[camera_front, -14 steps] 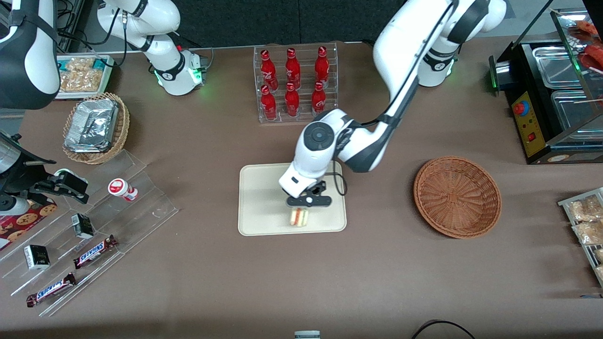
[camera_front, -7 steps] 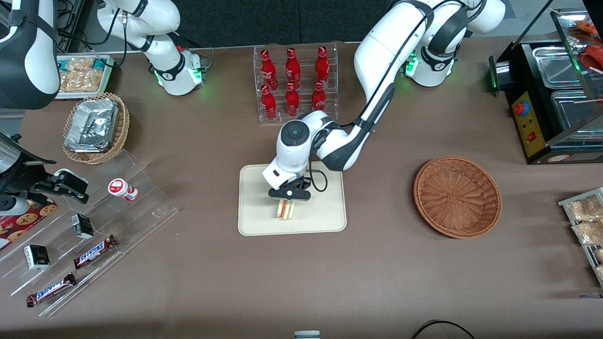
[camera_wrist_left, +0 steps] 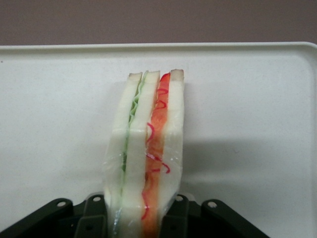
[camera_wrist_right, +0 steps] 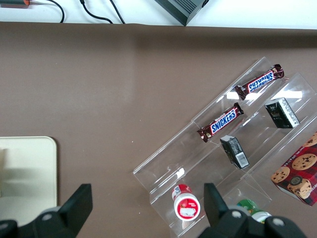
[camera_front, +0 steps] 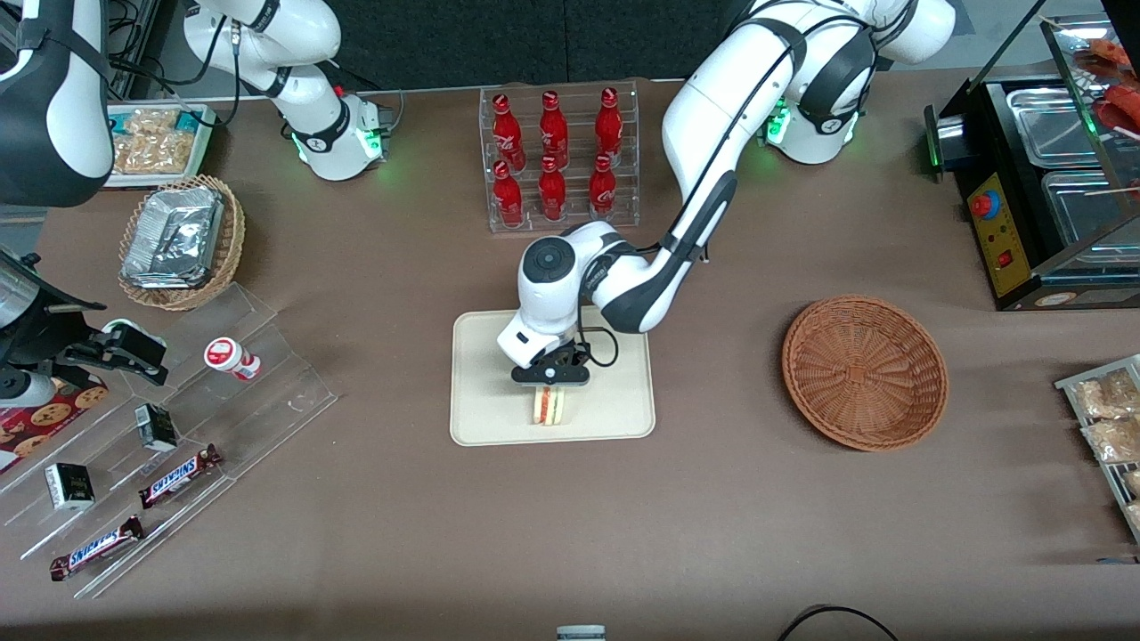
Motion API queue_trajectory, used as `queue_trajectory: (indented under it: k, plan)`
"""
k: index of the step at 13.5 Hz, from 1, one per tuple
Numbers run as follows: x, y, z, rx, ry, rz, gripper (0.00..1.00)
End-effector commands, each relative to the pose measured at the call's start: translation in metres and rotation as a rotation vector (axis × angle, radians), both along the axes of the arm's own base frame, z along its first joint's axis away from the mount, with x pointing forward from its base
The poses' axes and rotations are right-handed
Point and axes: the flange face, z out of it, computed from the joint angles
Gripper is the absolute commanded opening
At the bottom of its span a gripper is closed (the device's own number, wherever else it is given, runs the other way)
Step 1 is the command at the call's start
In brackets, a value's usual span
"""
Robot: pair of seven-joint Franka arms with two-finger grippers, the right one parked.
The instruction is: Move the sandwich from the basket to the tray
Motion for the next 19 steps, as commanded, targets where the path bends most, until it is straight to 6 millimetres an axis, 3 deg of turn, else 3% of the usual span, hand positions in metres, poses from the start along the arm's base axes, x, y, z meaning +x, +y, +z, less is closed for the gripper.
queue_trajectory:
  k: [1, 4, 6, 8, 11, 14, 18, 19]
  plan:
    - [-0.001, -0.008, -0.003, 0.013, -0.022, 0.012, 1.0]
    - [0.004, -0.006, 0.009, 0.002, -0.028, 0.022, 1.0]
    - [0.009, -0.002, 0.031, -0.002, -0.026, 0.038, 1.0]
    - [0.032, 0.023, 0.064, -0.003, -0.014, 0.089, 1.0]
    - [0.048, 0.054, 0.12, -0.027, 0.051, 0.109, 1.0]
    - [0.055, 0.107, 0.172, -0.037, 0.118, 0.06, 1.0]
    - [0.061, 0.212, 0.199, -0.005, 0.136, -0.006, 1.0]
    - [0.064, 0.247, 0.207, 0.003, 0.136, -0.015, 1.0]
